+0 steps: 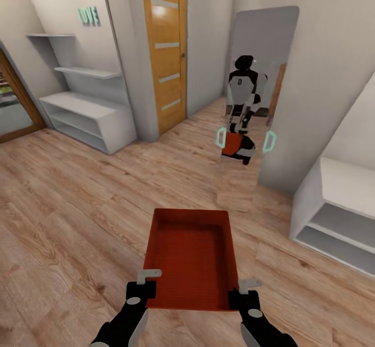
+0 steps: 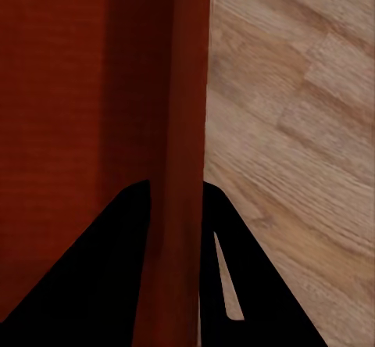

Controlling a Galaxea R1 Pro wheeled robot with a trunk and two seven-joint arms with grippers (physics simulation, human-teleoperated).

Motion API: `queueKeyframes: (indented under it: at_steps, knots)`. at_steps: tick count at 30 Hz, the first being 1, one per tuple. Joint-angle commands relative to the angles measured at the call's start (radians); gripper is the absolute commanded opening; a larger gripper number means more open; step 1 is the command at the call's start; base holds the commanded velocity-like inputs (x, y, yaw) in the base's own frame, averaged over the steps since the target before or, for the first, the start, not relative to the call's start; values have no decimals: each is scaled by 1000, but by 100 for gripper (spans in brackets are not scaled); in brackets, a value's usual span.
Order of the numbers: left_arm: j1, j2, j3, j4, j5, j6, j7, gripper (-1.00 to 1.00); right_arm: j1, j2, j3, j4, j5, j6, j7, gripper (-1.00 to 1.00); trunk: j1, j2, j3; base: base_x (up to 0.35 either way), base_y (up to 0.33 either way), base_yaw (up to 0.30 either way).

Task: Move the two storage containers from the living room to the garage. In the garage, place one container on the floor and stack the other container on top of it (either order is fine).

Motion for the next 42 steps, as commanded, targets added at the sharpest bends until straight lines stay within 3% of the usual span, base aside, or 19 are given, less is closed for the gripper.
queueKeyframes:
  at_steps: [1, 22, 42]
  knots:
    - [0, 0, -18, 49, -9, 3, -27, -100, -3, -33, 6, -4, 3, 1, -6, -100, 0, 0, -1, 142, 0, 148]
    - [0, 0, -18, 49, -9, 2, -26, -100, -3, -34, 6, -5, 3, 1, -4, -100, 0, 0, -1, 17, 0, 24]
    - [0, 0, -18, 49, -9, 2, -26, -100, -3, -33, 6, -3, 3, 2, -6, -100, 0, 0, -1, 0, 0, 239]
